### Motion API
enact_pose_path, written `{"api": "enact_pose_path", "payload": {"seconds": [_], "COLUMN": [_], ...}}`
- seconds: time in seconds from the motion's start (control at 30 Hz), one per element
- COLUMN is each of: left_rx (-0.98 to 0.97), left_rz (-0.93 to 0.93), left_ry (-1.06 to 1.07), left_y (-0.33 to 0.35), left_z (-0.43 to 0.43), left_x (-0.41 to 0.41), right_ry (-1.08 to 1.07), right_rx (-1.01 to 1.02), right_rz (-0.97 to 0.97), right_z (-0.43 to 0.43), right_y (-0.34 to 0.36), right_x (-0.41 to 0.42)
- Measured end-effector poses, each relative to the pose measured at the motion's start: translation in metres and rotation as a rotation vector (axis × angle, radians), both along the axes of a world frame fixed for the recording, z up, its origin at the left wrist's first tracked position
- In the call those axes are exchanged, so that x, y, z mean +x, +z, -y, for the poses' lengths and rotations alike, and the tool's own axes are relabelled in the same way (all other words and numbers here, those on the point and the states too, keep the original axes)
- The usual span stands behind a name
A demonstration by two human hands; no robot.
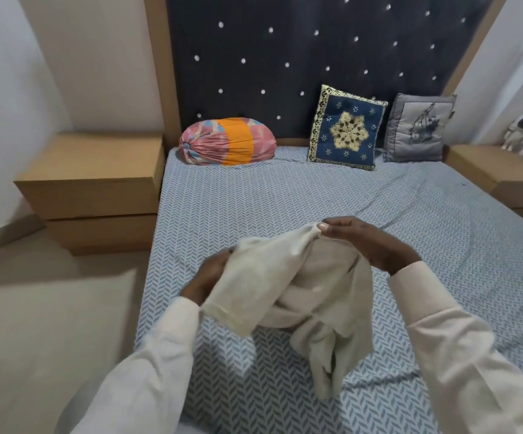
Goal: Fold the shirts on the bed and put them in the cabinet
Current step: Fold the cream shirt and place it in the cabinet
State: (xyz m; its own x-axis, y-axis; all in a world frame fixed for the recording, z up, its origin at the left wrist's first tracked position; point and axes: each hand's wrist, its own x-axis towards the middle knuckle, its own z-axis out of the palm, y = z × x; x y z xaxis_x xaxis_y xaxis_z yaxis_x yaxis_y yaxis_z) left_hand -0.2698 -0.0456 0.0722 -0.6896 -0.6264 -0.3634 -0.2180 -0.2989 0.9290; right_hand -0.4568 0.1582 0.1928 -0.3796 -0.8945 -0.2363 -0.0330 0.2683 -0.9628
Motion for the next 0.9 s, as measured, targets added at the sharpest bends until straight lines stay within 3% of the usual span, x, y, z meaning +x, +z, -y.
{"api": "enact_pose_path", "payload": {"seconds": [0.07,0.1,0.17,0.23,0.3,0.33,0.43,0.47,0.5,0.6,0.67,0.77,0.9], "left_rx": [-0.09,-0.229,-0.581,-0.745,-0.709,-0.645,-0.134,-0.063,-0.056,-0.414,-0.43,-0.377,-0.481], "left_rz": [0.004,0.078,0.3,0.393,0.486,0.57,0.684,0.71,0.739,0.701,0.53,0.419,0.336], "left_ry": [0.045,0.039,0.081,0.261,0.383,0.347,0.043,-0.006,-0.025,-0.017,0.033,0.161,-0.121], "left_y": [0.018,0.017,0.016,0.002,-0.026,-0.042,-0.103,-0.119,-0.128,-0.133,-0.132,-0.134,-0.135], "left_z": [0.03,0.048,0.078,0.089,0.085,0.076,0.043,0.031,0.018,-0.011,-0.019,-0.02,-0.018], "left_x": [0.001,0.003,0.016,0.034,0.052,0.057,0.077,0.083,0.086,0.079,0.074,0.076,0.084], "right_ry": [0.013,0.042,0.091,-0.019,-0.181,-0.204,-0.04,0.011,0.043,0.104,0.17,0.148,0.157], "right_rx": [0.046,0.096,0.289,0.418,0.373,0.345,0.323,0.31,0.297,0.287,0.302,0.329,0.471], "right_rz": [-0.029,-0.108,-0.506,-0.881,-0.887,-0.856,-0.77,-0.739,-0.728,-0.714,-0.709,-0.71,-1.043], "right_z": [0.001,0.002,0.008,0.012,0.014,0.015,0.026,0.031,0.036,0.049,0.052,0.051,0.042], "right_y": [0.002,0.0,-0.018,-0.051,-0.086,-0.1,-0.141,-0.152,-0.163,-0.19,-0.203,-0.22,-0.23], "right_x": [-0.011,-0.015,-0.024,-0.027,-0.016,-0.005,0.041,0.058,0.072,0.104,0.119,0.13,0.13]}}
